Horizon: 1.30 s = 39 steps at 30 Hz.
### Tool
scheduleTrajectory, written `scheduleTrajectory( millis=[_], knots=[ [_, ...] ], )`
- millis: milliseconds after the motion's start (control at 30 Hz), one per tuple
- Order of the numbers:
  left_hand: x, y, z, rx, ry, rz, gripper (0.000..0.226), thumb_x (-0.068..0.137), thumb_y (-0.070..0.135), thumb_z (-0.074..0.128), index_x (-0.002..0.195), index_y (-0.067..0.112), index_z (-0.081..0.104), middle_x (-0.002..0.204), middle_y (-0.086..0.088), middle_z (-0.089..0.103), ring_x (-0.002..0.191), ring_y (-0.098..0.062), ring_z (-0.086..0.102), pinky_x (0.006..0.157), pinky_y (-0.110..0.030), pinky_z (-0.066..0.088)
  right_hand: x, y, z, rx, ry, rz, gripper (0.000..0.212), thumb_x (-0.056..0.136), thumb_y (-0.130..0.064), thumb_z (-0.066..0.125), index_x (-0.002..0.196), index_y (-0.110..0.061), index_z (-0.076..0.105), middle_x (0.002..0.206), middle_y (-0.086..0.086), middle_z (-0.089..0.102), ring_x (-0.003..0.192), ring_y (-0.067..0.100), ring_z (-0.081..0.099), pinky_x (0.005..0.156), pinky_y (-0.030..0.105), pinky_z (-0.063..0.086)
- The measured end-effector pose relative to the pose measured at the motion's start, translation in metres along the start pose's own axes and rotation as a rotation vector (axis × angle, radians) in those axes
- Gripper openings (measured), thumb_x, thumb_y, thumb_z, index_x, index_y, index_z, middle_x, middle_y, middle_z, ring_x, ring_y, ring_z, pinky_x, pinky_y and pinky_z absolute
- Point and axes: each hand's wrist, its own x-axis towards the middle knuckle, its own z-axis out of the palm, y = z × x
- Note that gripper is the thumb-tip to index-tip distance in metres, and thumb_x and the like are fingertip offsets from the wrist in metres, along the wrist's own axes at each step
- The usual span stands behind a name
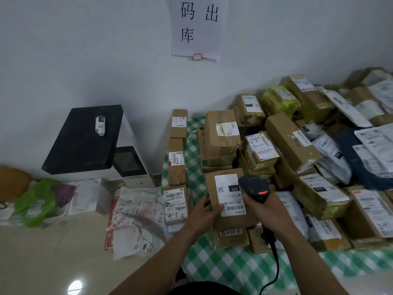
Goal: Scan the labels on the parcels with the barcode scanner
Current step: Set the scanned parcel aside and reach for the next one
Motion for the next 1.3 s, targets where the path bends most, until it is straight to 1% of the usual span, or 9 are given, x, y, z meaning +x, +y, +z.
scheduleTrajectory(
  millis=[200, 533, 600, 700, 833, 933, 1067, 1167, 1300],
  knots=[
    [-0.005, -0.004, 0.002, -0.072, -0.017, 0.013, 0.047, 0.099, 0.035, 0.066, 0.143, 0.047, 0.052, 0.134, 0.012, 0.067, 0.122, -0.013, 0.064, 0.104, -0.046, 0.054, -0.004, 0.006, 0.002, -0.015, -0.066, 0.034, 0.035, 0.09, -0.045, 0.074, 0.124, -0.038, 0.068, 0.112, -0.017, 0.071, 0.108, 0.008, 0.065, 0.094, 0.04, 0.053],
    [-0.029, 0.019, -0.024, 0.009, -0.015, 0.217, 0.077, 0.089, 0.05, 0.075, 0.149, 0.063, 0.029, 0.146, 0.024, 0.053, 0.137, -0.004, 0.05, 0.113, -0.038, 0.045, -0.003, -0.03, -0.007, 0.12, -0.082, -0.073, 0.028, 0.091, -0.04, 0.075, 0.118, -0.04, 0.068, 0.109, -0.019, 0.074, 0.104, 0.002, 0.067, 0.09, 0.037, 0.056],
    [-0.031, 0.028, -0.029, 0.043, 0.0, 0.244, 0.079, 0.089, 0.051, 0.074, 0.151, 0.061, 0.026, 0.149, 0.025, 0.05, 0.133, 0.003, 0.049, 0.105, -0.025, 0.048, 0.0, -0.035, -0.004, 0.099, -0.086, -0.086, 0.035, 0.089, -0.046, 0.075, 0.123, -0.039, 0.068, 0.111, -0.02, 0.074, 0.106, 0.002, 0.067, 0.091, 0.037, 0.055],
    [-0.035, 0.041, -0.036, 0.047, 0.035, 0.297, 0.073, 0.095, 0.035, 0.069, 0.149, 0.057, 0.026, 0.144, 0.027, 0.044, 0.116, 0.024, 0.048, 0.084, -0.003, 0.047, 0.002, -0.044, 0.001, 0.094, -0.091, -0.119, 0.033, 0.091, -0.043, 0.074, 0.122, -0.04, 0.065, 0.108, -0.024, 0.071, 0.1, -0.009, 0.064, 0.081, 0.019, 0.051],
    [-0.037, 0.048, -0.047, 0.124, 0.056, 0.373, 0.092, 0.087, 0.048, 0.073, 0.156, 0.058, 0.013, 0.166, 0.017, 0.016, 0.141, -0.002, 0.038, 0.103, -0.017, 0.046, 0.002, -0.058, 0.006, 0.141, -0.115, -0.154, 0.022, 0.092, -0.036, 0.075, 0.11, -0.042, 0.066, 0.095, -0.025, 0.073, 0.09, -0.017, 0.064, 0.071, 0.007, 0.048],
    [-0.036, 0.048, -0.053, 0.114, 0.071, 0.369, 0.104, 0.082, 0.044, 0.08, 0.157, 0.056, 0.009, 0.16, 0.016, 0.034, 0.13, -0.001, 0.049, 0.088, -0.013, 0.052, 0.003, -0.069, 0.008, 0.19, -0.13, -0.158, 0.035, 0.09, -0.04, 0.075, 0.124, -0.036, 0.068, 0.106, -0.018, 0.077, 0.103, 0.0, 0.07, 0.084, 0.027, 0.054],
    [-0.032, 0.047, -0.062, 0.11, 0.097, 0.378, 0.108, 0.078, 0.044, 0.087, 0.152, 0.066, 0.01, 0.149, 0.013, 0.053, 0.131, -0.009, 0.055, 0.101, -0.031, 0.05, 0.002, -0.083, 0.01, 0.215, -0.198, -0.189, 0.035, 0.088, -0.04, 0.075, 0.122, -0.033, 0.067, 0.103, -0.015, 0.077, 0.089, -0.01, 0.069, 0.064, 0.009, 0.049],
    [-0.029, 0.053, -0.071, 0.085, 0.156, 0.363, 0.104, 0.076, 0.041, 0.085, 0.147, 0.067, 0.015, 0.145, 0.016, 0.055, 0.127, -0.007, 0.057, 0.096, -0.027, 0.05, 0.003, -0.086, 0.013, 0.197, -0.197, -0.185, 0.043, 0.087, -0.042, 0.076, 0.128, -0.034, 0.065, 0.109, -0.017, 0.076, 0.1, -0.005, 0.068, 0.075, 0.018, 0.049],
    [-0.022, 0.059, -0.088, 0.041, 0.217, 0.371, 0.1, 0.081, 0.026, 0.084, 0.144, 0.068, 0.018, 0.132, 0.025, 0.055, 0.118, -0.001, 0.057, 0.082, -0.02, 0.054, 0.002, -0.083, 0.01, 0.126, -0.212, -0.188, 0.037, 0.095, -0.031, 0.073, 0.131, -0.034, 0.064, 0.111, -0.019, 0.072, 0.093, -0.019, 0.061, 0.069, 0.007, 0.043]
  ],
)
